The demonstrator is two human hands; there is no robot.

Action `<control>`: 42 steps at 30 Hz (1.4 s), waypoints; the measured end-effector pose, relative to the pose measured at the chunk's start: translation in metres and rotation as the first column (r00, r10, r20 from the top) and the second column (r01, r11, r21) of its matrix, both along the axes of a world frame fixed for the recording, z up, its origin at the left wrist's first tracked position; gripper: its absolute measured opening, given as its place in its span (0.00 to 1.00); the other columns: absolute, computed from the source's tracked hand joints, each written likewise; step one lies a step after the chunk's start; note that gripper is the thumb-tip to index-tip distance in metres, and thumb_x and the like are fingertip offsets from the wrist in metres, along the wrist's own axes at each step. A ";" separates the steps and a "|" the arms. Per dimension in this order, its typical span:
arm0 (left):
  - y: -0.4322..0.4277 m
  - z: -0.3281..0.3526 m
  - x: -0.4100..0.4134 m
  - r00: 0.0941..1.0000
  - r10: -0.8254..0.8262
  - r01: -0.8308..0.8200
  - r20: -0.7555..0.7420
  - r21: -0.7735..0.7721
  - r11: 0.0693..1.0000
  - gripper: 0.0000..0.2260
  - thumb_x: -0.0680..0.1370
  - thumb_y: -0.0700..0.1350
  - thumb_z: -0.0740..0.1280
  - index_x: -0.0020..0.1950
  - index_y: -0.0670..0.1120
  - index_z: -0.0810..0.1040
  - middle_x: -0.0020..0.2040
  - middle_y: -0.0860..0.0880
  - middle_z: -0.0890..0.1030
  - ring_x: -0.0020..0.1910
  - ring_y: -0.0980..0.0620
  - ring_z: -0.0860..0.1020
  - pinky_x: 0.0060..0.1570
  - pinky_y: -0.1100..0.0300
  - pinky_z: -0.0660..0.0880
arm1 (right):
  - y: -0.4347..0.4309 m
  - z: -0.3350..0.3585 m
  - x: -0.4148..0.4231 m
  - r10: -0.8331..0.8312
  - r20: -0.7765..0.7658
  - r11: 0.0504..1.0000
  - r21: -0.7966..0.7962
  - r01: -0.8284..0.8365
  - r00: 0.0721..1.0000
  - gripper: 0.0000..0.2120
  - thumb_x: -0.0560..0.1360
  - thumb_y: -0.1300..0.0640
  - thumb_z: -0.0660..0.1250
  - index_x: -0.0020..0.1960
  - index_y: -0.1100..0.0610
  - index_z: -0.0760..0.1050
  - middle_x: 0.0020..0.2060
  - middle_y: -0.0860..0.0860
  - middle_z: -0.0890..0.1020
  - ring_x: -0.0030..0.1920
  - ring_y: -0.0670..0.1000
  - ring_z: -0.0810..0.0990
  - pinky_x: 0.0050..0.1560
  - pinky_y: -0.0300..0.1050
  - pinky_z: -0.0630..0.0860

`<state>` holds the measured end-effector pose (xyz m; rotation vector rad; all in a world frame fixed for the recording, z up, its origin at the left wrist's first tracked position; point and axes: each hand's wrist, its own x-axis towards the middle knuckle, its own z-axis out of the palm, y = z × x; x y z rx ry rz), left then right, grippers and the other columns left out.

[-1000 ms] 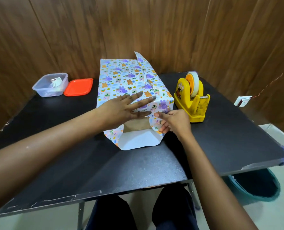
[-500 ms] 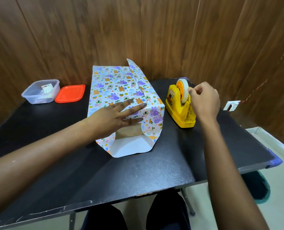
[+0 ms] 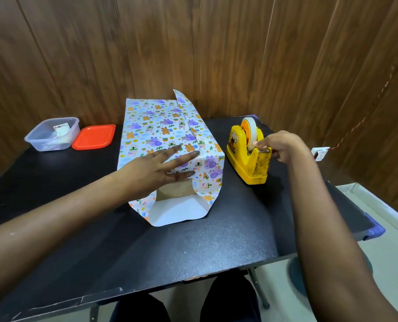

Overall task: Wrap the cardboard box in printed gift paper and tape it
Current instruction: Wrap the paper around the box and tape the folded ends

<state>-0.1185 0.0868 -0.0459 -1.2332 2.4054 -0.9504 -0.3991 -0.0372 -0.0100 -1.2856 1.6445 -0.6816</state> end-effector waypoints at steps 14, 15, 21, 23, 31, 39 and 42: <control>0.015 0.016 -0.019 0.988 0.146 -0.154 0.049 0.249 0.956 0.42 0.64 0.31 0.36 0.74 0.59 0.35 0.62 0.55 0.15 0.75 0.42 0.37 0.67 0.58 0.62 | 0.003 0.000 -0.008 0.036 0.070 0.989 -0.146 -0.025 0.997 0.10 0.77 0.59 0.65 0.39 0.60 0.77 0.44 0.54 0.78 0.49 0.50 0.73 0.56 0.44 0.67; 0.015 0.016 -0.018 0.984 0.166 -0.178 0.066 0.256 0.950 0.42 0.63 0.32 0.36 0.74 0.59 0.35 0.62 0.54 0.15 0.75 0.43 0.37 0.68 0.58 0.61 | 0.005 -0.001 -0.010 0.047 0.062 0.988 -0.151 -0.037 0.997 0.14 0.79 0.58 0.62 0.36 0.59 0.76 0.38 0.52 0.77 0.42 0.49 0.73 0.48 0.41 0.68; 0.015 0.016 -0.019 0.985 0.161 -0.170 0.056 0.261 0.950 0.42 0.67 0.29 0.44 0.74 0.60 0.34 0.62 0.55 0.15 0.75 0.42 0.36 0.67 0.58 0.62 | 0.017 -0.031 -0.015 0.024 0.210 0.999 0.030 -0.031 0.977 0.18 0.81 0.58 0.55 0.35 0.58 0.75 0.28 0.50 0.71 0.29 0.46 0.65 0.31 0.39 0.60; 0.014 0.015 -0.019 0.984 0.171 -0.176 0.040 0.281 0.944 0.42 0.72 0.29 0.51 0.74 0.59 0.34 0.64 0.55 0.17 0.74 0.43 0.34 0.68 0.58 0.60 | 0.017 -0.042 -0.016 -0.013 0.301 0.999 0.046 -0.001 0.954 0.19 0.81 0.56 0.56 0.35 0.58 0.75 0.25 0.49 0.70 0.28 0.46 0.65 0.30 0.40 0.61; 0.015 0.016 -0.018 0.984 0.176 -0.172 0.011 0.292 0.941 0.44 0.59 0.32 0.32 0.74 0.61 0.35 0.67 0.56 0.21 0.75 0.43 0.36 0.67 0.57 0.63 | 0.030 -0.071 -0.002 -0.126 0.564 0.978 -0.069 0.198 0.817 0.17 0.80 0.52 0.60 0.36 0.58 0.75 0.23 0.47 0.72 0.28 0.46 0.67 0.33 0.40 0.66; 0.014 0.015 -0.018 0.986 0.168 -0.157 -0.011 0.298 0.942 0.43 0.62 0.33 0.39 0.74 0.60 0.36 0.67 0.55 0.20 0.75 0.43 0.36 0.68 0.56 0.62 | 0.045 -0.087 0.022 -0.317 0.762 0.919 0.099 0.383 0.565 0.16 0.81 0.54 0.59 0.36 0.59 0.71 0.25 0.49 0.70 0.28 0.47 0.67 0.32 0.41 0.70; 0.012 0.015 -0.016 0.993 0.117 -0.108 -0.029 0.212 0.971 0.43 0.62 0.32 0.39 0.76 0.58 0.43 0.74 0.52 0.30 0.76 0.41 0.46 0.64 0.57 0.67 | 0.058 -0.092 0.019 -0.188 0.857 0.960 0.058 0.273 0.479 0.14 0.80 0.54 0.59 0.38 0.59 0.72 0.25 0.49 0.72 0.29 0.46 0.69 0.31 0.41 0.72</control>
